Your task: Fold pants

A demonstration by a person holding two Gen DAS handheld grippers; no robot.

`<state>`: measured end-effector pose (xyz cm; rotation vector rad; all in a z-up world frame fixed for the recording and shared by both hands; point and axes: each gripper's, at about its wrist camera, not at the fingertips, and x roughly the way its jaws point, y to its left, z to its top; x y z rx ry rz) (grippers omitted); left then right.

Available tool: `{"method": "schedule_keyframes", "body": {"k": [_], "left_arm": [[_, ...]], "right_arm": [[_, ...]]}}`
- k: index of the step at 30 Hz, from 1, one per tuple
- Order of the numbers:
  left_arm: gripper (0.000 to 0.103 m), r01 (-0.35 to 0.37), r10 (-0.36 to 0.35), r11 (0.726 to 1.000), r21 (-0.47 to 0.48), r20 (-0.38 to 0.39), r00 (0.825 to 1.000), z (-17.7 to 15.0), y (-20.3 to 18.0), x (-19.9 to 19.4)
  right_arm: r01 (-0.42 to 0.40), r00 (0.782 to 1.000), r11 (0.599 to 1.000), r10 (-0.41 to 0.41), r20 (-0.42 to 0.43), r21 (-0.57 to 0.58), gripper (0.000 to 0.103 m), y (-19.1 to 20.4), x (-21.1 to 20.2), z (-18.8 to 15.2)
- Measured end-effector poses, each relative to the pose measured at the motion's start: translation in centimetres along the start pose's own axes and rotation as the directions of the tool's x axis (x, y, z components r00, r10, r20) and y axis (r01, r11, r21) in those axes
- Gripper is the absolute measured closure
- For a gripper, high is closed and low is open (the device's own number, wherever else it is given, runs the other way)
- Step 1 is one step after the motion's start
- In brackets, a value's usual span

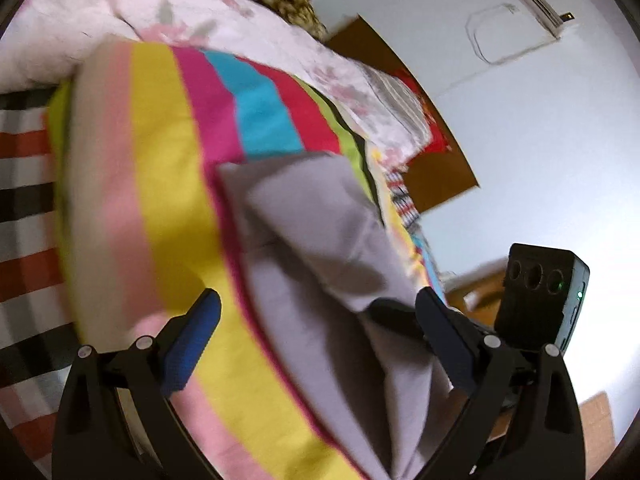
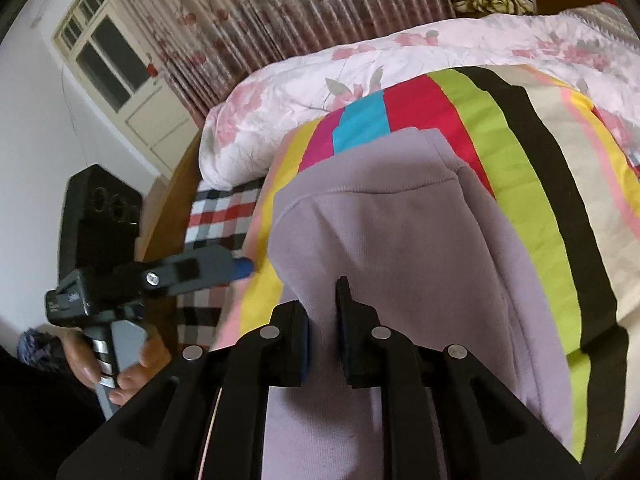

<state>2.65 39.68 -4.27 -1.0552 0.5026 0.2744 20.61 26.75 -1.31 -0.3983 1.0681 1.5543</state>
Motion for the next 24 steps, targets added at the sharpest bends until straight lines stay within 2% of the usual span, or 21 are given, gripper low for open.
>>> {"method": "schedule_keyframes", "body": {"k": [1, 3, 5, 7, 9, 14, 16, 20, 22, 23, 24], "left_arm": [[0.005, 0.005, -0.006, 1.0, -0.016, -0.01, 1.0, 0.2, 0.0, 0.7], [0.007, 0.028, -0.029, 0.999, -0.04, -0.022, 0.999, 0.1, 0.0, 1.5], [0.007, 0.06, -0.06, 0.997, -0.052, -0.009, 0.998, 0.1, 0.1, 1.7], [0.014, 0.044, -0.045, 0.998, -0.043, -0.005, 0.999, 0.3, 0.2, 1.8], [0.015, 0.044, -0.044, 0.998, -0.047, -0.002, 0.999, 0.4, 0.6, 1.9], [0.015, 0.066, -0.064, 0.993, -0.097, 0.026, 0.998, 0.9, 2.0, 1.9], [0.015, 0.068, -0.066, 0.994, -0.089, 0.023, 0.998, 1.0, 2.0, 2.1], [0.022, 0.054, -0.052, 0.996, -0.076, 0.029, 0.998, 0.9, 2.1, 2.2], [0.037, 0.026, -0.023, 0.997, -0.069, 0.04, 0.999, 0.8, 2.1, 2.2], [0.049, 0.006, -0.004, 0.998, -0.056, 0.033, 0.999, 0.9, 1.9, 2.9], [0.061, -0.014, 0.015, 0.999, -0.038, 0.021, 1.0, 1.0, 1.7, 3.1]], "right_arm": [[-0.007, 1.0, 1.0, 0.007, -0.014, 0.004, 0.065, 0.0, -0.1, 0.0], [-0.006, 1.0, 1.0, 0.006, 0.008, -0.017, 0.053, 0.3, -1.0, 0.0], [0.011, 1.0, 0.999, -0.01, 0.028, -0.043, 0.053, 0.1, -2.2, 0.0], [0.046, 0.996, 0.999, -0.044, 0.074, -0.025, 0.053, -1.3, -3.5, 0.2], [0.079, 0.992, 0.997, -0.079, 0.098, 0.001, 0.053, -2.6, -4.1, 0.5], [0.13, 0.987, 0.991, -0.13, 0.096, 0.009, 0.053, -4.8, -3.1, 2.2], [0.129, 0.989, 0.992, -0.128, 0.069, -0.014, 0.055, -4.9, -2.0, 2.9], [0.153, 0.988, 0.987, -0.153, 0.006, -0.058, 0.059, -5.2, 0.0, 3.3], [0.131, 0.991, 0.99, -0.133, -0.022, -0.059, 0.074, -5.4, 0.7, 3.3], [0.136, 0.99, 0.988, -0.138, -0.023, -0.068, 0.078, -5.2, 0.8, 3.1], [0.151, 0.988, 0.985, -0.153, -0.017, -0.086, 0.091, -4.8, 0.7, 3.0]]}}
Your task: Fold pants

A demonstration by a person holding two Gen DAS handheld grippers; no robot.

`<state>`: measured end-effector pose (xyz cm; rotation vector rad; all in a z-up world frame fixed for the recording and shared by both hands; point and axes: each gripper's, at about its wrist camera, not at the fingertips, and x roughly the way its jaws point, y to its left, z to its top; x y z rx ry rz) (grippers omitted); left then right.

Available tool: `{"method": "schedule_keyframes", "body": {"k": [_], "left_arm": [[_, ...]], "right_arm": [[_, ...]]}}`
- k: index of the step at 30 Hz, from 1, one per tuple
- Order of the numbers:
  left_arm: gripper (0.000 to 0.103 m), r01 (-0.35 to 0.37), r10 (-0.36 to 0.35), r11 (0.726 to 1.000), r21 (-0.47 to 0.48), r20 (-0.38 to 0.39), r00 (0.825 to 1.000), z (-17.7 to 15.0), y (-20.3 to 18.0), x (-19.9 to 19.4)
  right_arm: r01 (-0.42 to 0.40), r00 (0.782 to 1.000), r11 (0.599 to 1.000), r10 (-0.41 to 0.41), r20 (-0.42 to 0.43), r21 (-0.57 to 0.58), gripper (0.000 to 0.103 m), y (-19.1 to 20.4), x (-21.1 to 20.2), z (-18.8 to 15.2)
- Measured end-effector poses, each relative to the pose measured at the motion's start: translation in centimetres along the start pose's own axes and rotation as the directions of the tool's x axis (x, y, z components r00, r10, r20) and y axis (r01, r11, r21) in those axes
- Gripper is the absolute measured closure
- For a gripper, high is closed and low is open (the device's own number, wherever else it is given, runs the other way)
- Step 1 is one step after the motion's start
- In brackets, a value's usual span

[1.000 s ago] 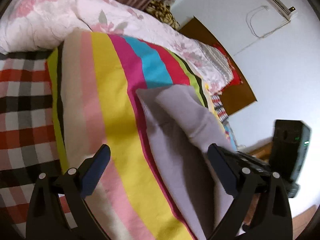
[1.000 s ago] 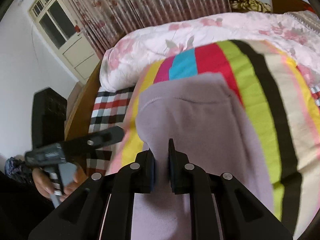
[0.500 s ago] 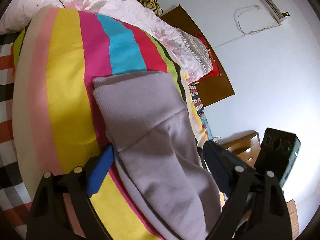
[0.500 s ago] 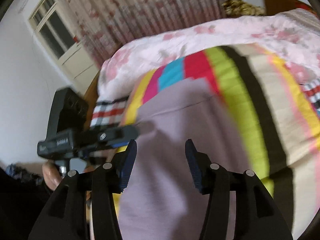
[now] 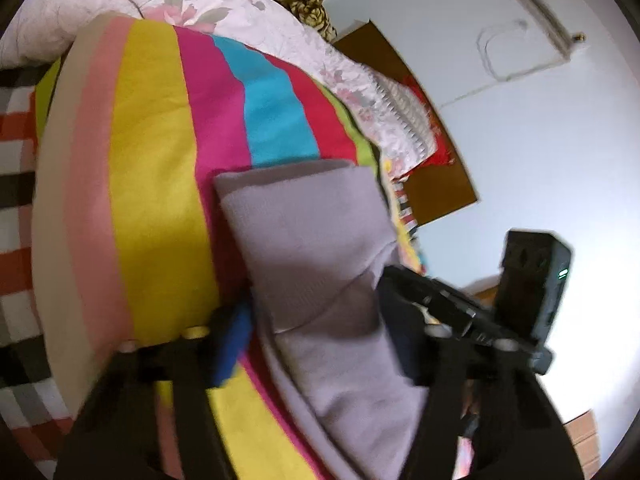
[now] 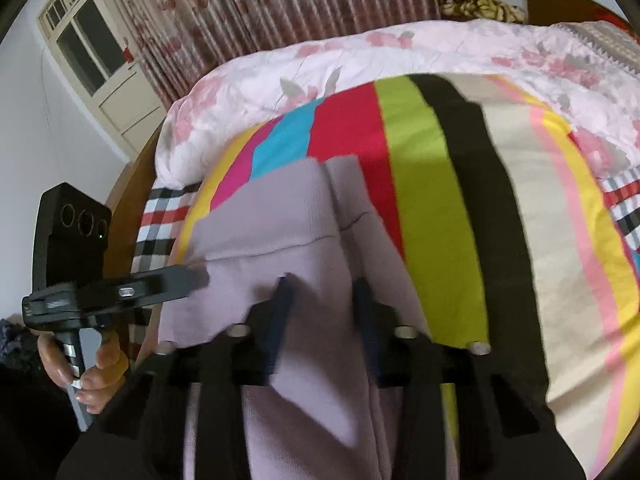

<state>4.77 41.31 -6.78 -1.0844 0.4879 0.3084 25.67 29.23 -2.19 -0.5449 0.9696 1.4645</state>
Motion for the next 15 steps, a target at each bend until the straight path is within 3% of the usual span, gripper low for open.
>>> {"method": "schedule_keyframes", "body": {"k": [1, 3, 6, 8, 10, 12, 15], "left_arm": [[0.068, -0.009, 0.009, 1.0, 0.021, -0.005, 1.0, 0.1, -0.3, -0.1], [0.083, -0.017, 0.014, 0.997, 0.079, 0.036, 0.999, 0.3, -1.4, -1.6], [0.084, -0.033, 0.011, 0.98, 0.198, 0.109, 0.994, 0.7, -4.1, -3.8], [0.084, -0.131, 0.101, 0.962, 0.238, 0.133, 0.986, 1.1, -5.2, -3.8], [0.083, -0.197, 0.188, 0.951, 0.237, 0.059, 0.98, 1.5, -4.3, -1.7], [0.078, -0.226, 0.228, 0.957, 0.182, 0.014, 0.974, 1.6, -2.4, -0.5], [0.076, -0.223, 0.224, 0.96, 0.167, 0.016, 0.974, 1.4, -1.4, -0.5]], "right_arm": [[0.02, 0.999, 0.999, -0.02, 0.025, -0.024, 0.096, 0.6, -0.7, 0.0], [0.063, 0.994, 0.996, -0.057, 0.094, -0.06, 0.096, 1.8, -2.6, 0.3], [0.112, 0.981, 0.991, -0.099, 0.167, -0.075, 0.096, 2.5, -4.8, 1.8], [0.163, 0.98, 0.982, -0.151, 0.131, -0.09, 0.096, 2.2, -4.0, 2.5], [0.165, 0.986, 0.985, -0.162, 0.039, -0.06, 0.096, 0.9, -1.6, 2.3], [0.171, 0.985, 0.985, -0.171, -0.009, -0.037, 0.096, -0.1, 0.2, 1.5], [0.116, 0.993, 0.993, -0.116, 0.022, 0.014, 0.094, -0.6, 0.6, 1.0]]}}
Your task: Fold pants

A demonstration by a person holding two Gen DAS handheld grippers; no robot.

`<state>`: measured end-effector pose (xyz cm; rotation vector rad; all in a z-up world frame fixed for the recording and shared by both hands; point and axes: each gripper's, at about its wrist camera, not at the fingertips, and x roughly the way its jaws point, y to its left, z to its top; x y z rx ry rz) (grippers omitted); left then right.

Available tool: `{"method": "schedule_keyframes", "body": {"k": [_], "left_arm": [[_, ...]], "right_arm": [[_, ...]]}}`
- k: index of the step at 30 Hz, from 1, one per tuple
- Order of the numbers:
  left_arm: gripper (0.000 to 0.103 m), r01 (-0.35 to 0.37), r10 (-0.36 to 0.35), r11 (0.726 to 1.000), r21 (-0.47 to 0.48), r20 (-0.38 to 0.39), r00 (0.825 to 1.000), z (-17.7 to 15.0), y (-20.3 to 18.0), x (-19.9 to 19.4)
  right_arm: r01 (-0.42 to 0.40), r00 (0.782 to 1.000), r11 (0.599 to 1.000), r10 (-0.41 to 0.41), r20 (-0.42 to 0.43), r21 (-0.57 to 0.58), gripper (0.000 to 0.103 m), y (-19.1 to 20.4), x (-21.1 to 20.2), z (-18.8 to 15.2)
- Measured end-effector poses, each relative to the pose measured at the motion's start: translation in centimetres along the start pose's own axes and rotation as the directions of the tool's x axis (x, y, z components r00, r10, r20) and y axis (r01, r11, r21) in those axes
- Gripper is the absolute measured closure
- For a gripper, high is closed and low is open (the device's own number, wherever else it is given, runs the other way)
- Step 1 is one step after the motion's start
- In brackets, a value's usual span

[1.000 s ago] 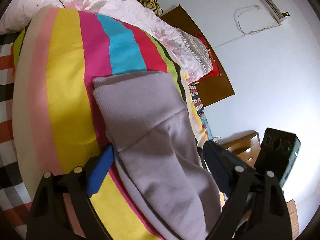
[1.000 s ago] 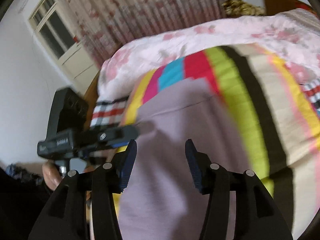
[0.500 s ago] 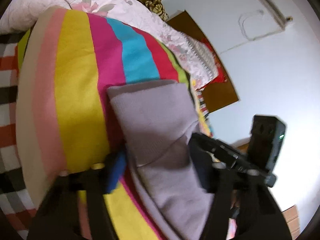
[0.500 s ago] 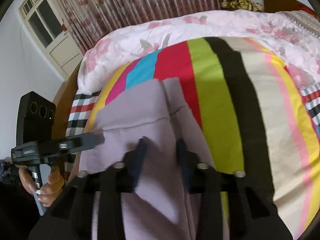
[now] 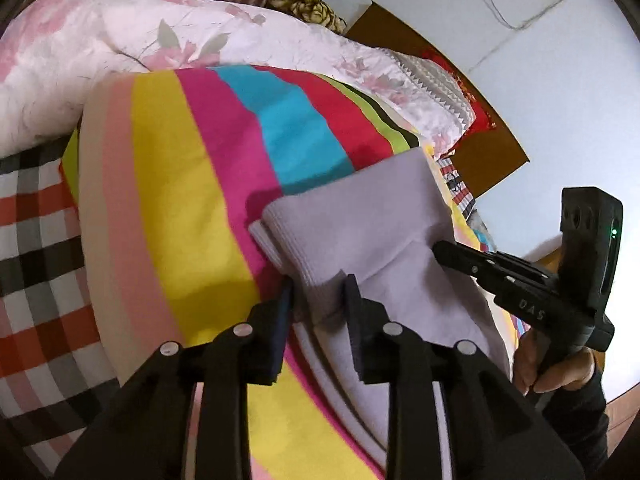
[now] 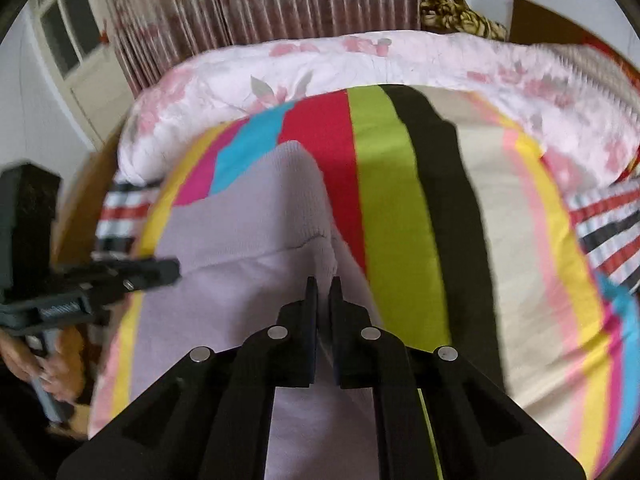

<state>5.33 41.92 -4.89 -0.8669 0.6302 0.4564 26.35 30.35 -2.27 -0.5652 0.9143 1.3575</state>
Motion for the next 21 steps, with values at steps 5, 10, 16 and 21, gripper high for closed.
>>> {"method": "schedule_keyframes", "body": {"k": [5, 10, 16, 21], "left_arm": [[0.058, -0.082, 0.081, 0.997, 0.011, 0.057, 0.995, -0.6, -0.4, -1.1], [0.028, -0.202, 0.2, 0.979, -0.013, 0.225, 0.954, -0.3, -0.9, -4.8], [0.013, -0.004, -0.011, 0.992, 0.129, 0.115, 0.993, -0.8, -4.8, -3.4], [0.012, -0.157, 0.169, 0.96, 0.231, -0.032, 0.985, -2.7, -5.3, 0.4]], "right_arm": [[0.1, 0.995, 0.993, -0.102, 0.019, 0.068, 0.043, -0.8, -2.0, 0.1], [0.197, 0.962, 0.976, -0.211, 0.175, 0.094, 0.039, 0.2, -8.7, -1.6], [0.198, 0.965, 0.971, -0.217, 0.15, 0.133, 0.039, 3.8, -13.1, -7.7], [0.181, 0.968, 0.976, -0.199, 0.155, 0.124, 0.039, 9.1, -16.6, -15.9]]}}
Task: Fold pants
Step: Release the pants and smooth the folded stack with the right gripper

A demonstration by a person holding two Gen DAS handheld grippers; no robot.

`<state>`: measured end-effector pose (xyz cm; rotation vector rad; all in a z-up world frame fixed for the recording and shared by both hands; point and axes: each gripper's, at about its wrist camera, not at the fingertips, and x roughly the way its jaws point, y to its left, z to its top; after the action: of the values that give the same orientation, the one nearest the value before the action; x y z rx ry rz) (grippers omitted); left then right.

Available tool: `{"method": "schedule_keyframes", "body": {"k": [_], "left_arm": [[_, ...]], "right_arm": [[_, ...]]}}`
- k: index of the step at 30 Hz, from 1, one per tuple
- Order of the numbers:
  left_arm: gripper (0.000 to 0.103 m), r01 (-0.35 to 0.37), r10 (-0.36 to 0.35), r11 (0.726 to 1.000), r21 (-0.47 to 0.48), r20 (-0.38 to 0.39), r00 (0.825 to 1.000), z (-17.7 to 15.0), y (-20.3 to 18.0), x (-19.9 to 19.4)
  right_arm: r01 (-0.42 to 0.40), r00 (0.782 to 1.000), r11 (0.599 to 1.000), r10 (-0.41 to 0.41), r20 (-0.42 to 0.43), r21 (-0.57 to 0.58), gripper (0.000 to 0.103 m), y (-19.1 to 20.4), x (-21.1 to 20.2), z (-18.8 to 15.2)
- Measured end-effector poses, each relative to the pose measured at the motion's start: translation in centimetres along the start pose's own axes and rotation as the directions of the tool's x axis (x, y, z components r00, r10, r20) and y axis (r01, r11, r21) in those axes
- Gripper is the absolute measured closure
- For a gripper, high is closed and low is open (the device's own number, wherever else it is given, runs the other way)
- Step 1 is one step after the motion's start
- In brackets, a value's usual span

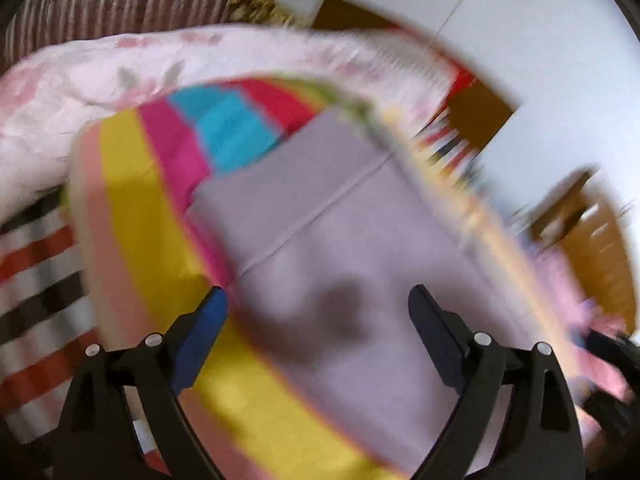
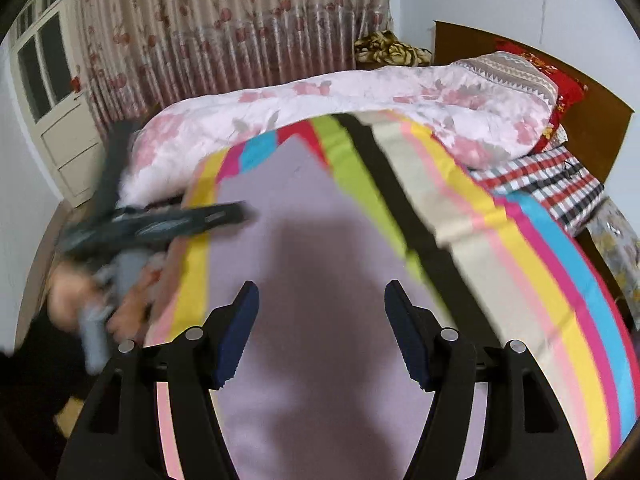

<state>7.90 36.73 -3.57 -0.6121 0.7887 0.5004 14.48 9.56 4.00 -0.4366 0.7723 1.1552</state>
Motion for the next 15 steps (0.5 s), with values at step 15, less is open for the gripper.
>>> {"method": "schedule_keyframes", "body": {"k": [15], "left_arm": [[0.012, 0.255, -0.255, 0.967, -0.008, -0.016, 0.967, -8.0, 0.5, -6.7]], "right_arm": [[0.076, 0.996, 0.997, -0.077, -0.044, -0.031, 0.073, 4.0, -2.0, -10.3]]}}
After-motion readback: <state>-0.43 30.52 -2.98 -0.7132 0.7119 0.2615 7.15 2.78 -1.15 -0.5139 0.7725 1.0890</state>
